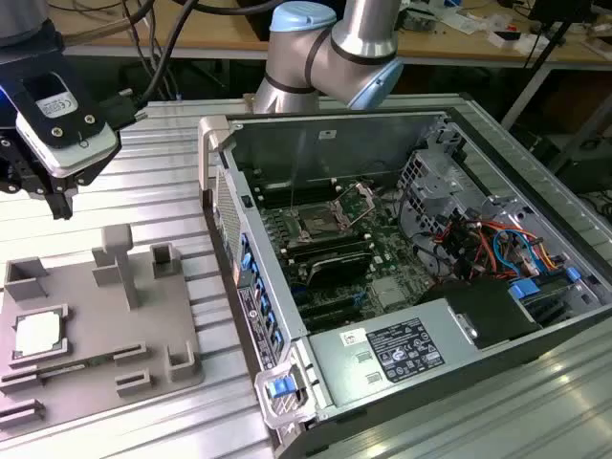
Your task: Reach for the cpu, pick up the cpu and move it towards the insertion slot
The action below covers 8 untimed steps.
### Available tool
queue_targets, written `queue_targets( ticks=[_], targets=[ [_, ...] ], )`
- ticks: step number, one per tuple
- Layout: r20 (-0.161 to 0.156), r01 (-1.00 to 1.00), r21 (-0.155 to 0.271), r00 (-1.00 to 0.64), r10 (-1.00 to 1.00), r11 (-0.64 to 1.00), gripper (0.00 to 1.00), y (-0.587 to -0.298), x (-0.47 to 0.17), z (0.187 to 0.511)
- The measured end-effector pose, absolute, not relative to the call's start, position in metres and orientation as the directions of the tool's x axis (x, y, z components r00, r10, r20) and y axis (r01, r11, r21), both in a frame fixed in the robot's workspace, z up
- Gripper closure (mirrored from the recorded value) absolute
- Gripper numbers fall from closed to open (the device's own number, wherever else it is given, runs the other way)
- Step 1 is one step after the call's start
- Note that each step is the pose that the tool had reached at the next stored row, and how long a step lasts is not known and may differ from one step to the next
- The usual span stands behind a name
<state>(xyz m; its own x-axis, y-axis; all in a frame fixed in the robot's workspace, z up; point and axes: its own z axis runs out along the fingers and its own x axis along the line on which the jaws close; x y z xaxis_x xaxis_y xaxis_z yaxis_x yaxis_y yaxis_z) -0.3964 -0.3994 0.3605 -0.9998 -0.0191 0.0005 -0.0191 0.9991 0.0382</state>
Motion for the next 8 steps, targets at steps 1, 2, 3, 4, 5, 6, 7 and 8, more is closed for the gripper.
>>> queue_targets(
  ticks=[1, 2, 3, 4, 5, 6, 7, 8],
  targets=[
    [0.0, -0.019, 0.038, -1.0, -0.019, 0.999, 0.89, -0.3994, -0.3964, 0.3605],
    [0.0, -0.019, 0.038, -1.0, -0.019, 0.999, 0.89, -0.3994, -0.3964, 0.3605],
    [0.0, -0.019, 0.038, -1.0, -0.019, 0.999, 0.89, -0.3994, -0.3964, 0.3605],
    [0.001, -0.019, 0.038, -1.0, -0.019, 0.999, 0.89, -0.3994, -0.3964, 0.3605],
    [0.0, -0.019, 0.038, -1.0, -0.019, 0.999, 0.89, -0.3995, -0.3965, 0.3606],
    [0.0, -0.019, 0.039, -1.0, -0.019, 0.999, 0.89, -0.3995, -0.3967, 0.3605],
    [0.0, -0.019, 0.038, -1.0, -0.019, 0.999, 0.89, -0.3995, -0.3969, 0.3605],
    [0.001, -0.019, 0.038, -1.0, -0.019, 0.999, 0.89, -0.3995, -0.3973, 0.3605]
  ],
)
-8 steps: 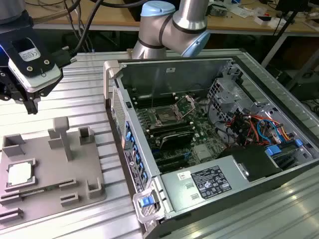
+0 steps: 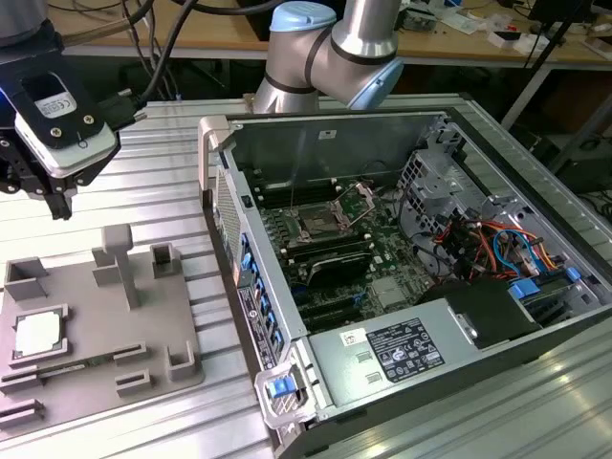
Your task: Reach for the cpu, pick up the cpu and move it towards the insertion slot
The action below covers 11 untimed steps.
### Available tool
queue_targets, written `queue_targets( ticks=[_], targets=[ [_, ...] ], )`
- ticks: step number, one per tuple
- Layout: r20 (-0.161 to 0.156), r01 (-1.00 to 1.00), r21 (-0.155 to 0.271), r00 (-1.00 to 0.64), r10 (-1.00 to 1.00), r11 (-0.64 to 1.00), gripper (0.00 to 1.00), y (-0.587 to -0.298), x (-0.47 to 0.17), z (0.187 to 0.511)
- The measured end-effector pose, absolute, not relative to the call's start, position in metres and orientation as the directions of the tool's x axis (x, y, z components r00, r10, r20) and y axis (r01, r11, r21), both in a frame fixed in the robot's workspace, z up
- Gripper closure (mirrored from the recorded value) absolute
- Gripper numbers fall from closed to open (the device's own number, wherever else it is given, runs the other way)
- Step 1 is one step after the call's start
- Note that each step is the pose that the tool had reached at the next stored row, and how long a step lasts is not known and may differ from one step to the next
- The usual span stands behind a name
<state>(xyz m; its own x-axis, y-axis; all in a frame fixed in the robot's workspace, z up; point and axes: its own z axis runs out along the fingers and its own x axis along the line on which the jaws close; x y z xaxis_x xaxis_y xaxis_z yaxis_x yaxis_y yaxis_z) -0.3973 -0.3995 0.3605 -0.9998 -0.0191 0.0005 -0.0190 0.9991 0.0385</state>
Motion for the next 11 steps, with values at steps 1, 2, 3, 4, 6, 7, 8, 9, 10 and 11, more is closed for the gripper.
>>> queue_targets(
  ticks=[1, 2, 3, 4, 6, 7, 8, 9, 10, 11],
  targets=[
    [0.0, -0.019, 0.038, -1.0, -0.019, 0.999, 0.89, -0.3995, -0.3974, 0.3606],
    [0.0, -0.019, 0.038, -1.0, -0.019, 0.999, 0.89, -0.3996, -0.3978, 0.3605],
    [0.001, -0.019, 0.038, -1.0, -0.019, 0.999, 0.89, -0.3997, -0.3982, 0.3606],
    [0.001, -0.019, 0.038, -1.0, -0.019, 0.999, 0.89, -0.3998, -0.3986, 0.3606],
    [0.001, -0.019, 0.038, -1.0, -0.019, 0.999, 0.89, -0.3999, -0.3995, 0.3606],
    [0.0, -0.019, 0.039, -1.0, -0.019, 0.999, 0.89, -0.4, -0.3997, 0.3605],
    [0.0, -0.019, 0.039, -1.0, -0.019, 0.999, 0.89, -0.4, -0.4002, 0.3605],
    [0.0, -0.019, 0.039, -1.0, -0.019, 0.999, 0.89, -0.3999, -0.4004, 0.3605],
    [0.001, -0.019, 0.038, -1.0, -0.019, 0.999, 0.89, -0.4, -0.4004, 0.3606],
    [0.0, -0.019, 0.039, -1.0, -0.019, 0.999, 0.89, -0.3999, -0.4005, 0.3605]
  ],
)
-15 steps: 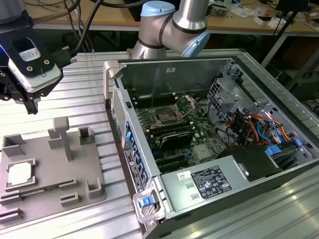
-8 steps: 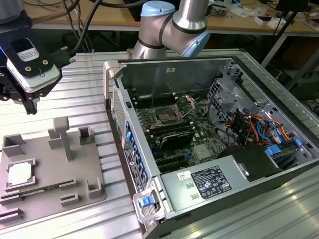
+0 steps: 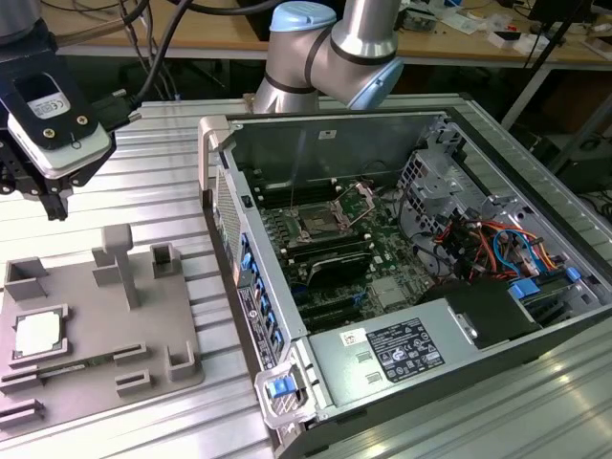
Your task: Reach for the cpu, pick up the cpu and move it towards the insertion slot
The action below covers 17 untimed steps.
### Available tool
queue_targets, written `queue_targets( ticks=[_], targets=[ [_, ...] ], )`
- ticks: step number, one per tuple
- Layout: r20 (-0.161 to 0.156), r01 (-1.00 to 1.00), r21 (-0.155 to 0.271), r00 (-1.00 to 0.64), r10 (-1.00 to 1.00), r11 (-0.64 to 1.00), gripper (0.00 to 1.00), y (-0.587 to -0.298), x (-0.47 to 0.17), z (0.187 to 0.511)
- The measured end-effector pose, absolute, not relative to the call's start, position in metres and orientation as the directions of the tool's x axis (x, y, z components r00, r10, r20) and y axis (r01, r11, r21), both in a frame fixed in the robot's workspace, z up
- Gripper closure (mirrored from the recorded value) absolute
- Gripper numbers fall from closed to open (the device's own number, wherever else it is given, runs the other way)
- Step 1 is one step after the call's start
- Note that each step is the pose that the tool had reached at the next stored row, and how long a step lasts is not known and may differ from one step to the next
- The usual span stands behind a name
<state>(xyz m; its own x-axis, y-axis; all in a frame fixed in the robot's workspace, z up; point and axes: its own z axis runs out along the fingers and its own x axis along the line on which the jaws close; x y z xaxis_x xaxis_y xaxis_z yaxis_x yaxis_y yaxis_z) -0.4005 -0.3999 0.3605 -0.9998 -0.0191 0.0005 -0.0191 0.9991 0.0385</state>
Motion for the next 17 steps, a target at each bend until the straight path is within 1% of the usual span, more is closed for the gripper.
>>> queue_targets(
  ticks=[17],
  targets=[
    [0.0, -0.019, 0.039, -1.0, -0.019, 0.999, 0.89, -0.4, -0.4068, 0.3605]
  ],
)
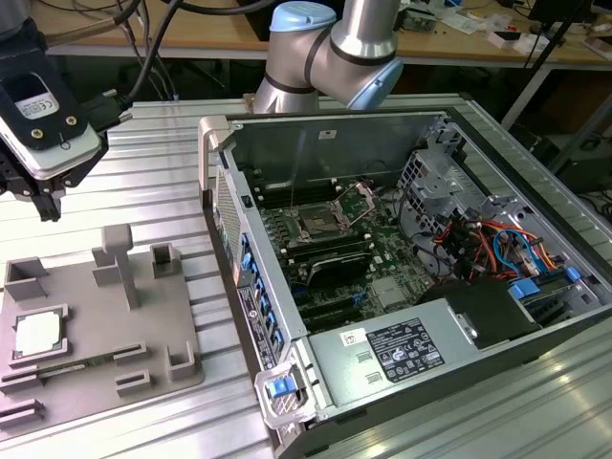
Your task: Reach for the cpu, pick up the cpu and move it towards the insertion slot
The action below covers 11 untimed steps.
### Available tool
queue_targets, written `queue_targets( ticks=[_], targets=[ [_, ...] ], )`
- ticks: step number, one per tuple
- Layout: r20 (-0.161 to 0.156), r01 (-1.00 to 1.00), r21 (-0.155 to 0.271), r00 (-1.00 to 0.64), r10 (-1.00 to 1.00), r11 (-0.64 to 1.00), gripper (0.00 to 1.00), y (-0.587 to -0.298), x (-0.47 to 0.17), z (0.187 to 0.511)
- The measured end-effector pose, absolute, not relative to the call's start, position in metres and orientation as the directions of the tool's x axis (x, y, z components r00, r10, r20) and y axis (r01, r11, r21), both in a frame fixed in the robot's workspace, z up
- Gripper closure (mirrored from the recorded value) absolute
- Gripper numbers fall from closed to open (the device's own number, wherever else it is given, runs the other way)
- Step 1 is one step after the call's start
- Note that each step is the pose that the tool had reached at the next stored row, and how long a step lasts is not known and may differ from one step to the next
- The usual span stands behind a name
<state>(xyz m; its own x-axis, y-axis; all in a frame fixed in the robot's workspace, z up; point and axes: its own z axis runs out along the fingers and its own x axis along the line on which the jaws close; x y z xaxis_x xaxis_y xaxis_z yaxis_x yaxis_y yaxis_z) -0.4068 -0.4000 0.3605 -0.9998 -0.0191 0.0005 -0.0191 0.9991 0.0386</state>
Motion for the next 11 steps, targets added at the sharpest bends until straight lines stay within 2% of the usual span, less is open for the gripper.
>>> queue_targets(
  ticks=[11],
  targets=[
    [0.0, -0.019, 0.039, -1.0, -0.019, 0.999, 0.89, -0.4, -0.4123, 0.3605]
  ],
)
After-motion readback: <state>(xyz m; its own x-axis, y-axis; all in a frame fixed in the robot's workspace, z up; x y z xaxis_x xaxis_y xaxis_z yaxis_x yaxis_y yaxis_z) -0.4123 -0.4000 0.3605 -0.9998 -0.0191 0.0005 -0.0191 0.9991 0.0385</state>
